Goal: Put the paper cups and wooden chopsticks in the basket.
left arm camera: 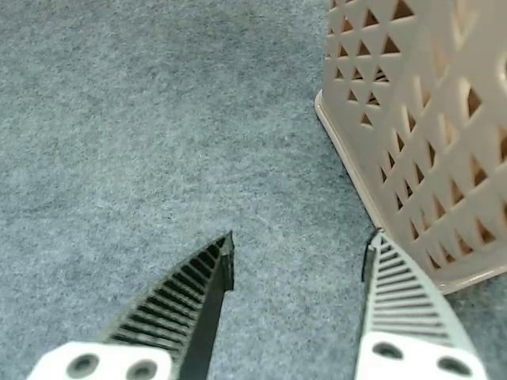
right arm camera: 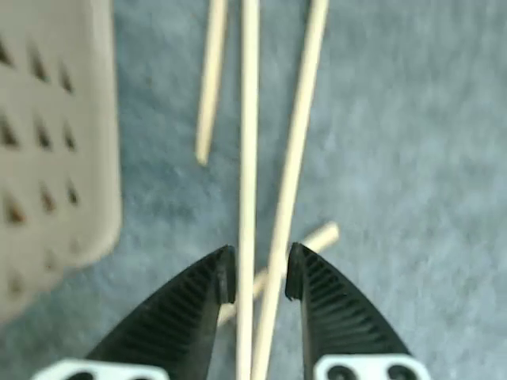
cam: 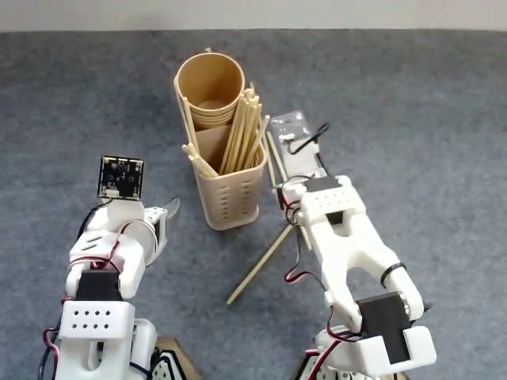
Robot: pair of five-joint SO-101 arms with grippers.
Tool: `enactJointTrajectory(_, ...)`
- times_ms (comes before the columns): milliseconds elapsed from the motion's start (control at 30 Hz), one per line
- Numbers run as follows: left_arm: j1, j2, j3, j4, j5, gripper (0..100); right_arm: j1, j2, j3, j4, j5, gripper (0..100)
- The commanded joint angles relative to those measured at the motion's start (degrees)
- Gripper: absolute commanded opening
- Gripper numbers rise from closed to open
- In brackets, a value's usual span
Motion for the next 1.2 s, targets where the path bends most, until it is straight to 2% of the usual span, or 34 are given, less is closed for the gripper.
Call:
enactJointTrajectory(0, 0.48, -1.01, -0.4, -0.97, 0.35, 26, -0.75, 1.54, -0.31, -5.32, 1.49, 11.7)
enactJointTrajectory(233, 0.48, -1.01, -0.4, -0.97, 0.35, 26, 2.68, 17.98, -5.67, -5.67, 2.73, 11.7)
enactJointTrajectory(333, 0.48, -1.01, -0.4, -1.05, 0.35, 26, 4.0, 19.47, -7.69, -5.67, 2.73, 10.8)
enactJointTrajectory(433, 0.48, -1.01, -0.4, -1.05, 0.35, 26, 4.18, 17.71, -7.69, -5.67, 2.64, 3.0)
enactJointTrajectory(567, 0.48, -1.01, -0.4, -1.05, 0.35, 26, 4.35, 12.88, -7.25, -4.79, 2.29, 3.4)
enactJointTrajectory(767, 0.48, -1.01, -0.4, -1.05, 0.35, 26, 8.84, 4.62, -6.73, 3.03, -3.78, 0.5)
enactJointTrajectory(933, 0.48, -1.01, -0.4, -1.05, 0.35, 26, 10.07, -10.33, -9.89, 3.65, -7.12, 0.5)
enactJointTrajectory(1067, 0.48, -1.01, -0.4, -1.05, 0.35, 26, 6.9, -24.75, -10.59, 0.13, -12.04, 0.5)
enactJointTrajectory(1167, 0.48, -1.01, -0.31, -1.05, 0.35, 26, 0.92, -32.31, -10.59, -8.92, -12.66, 0.5)
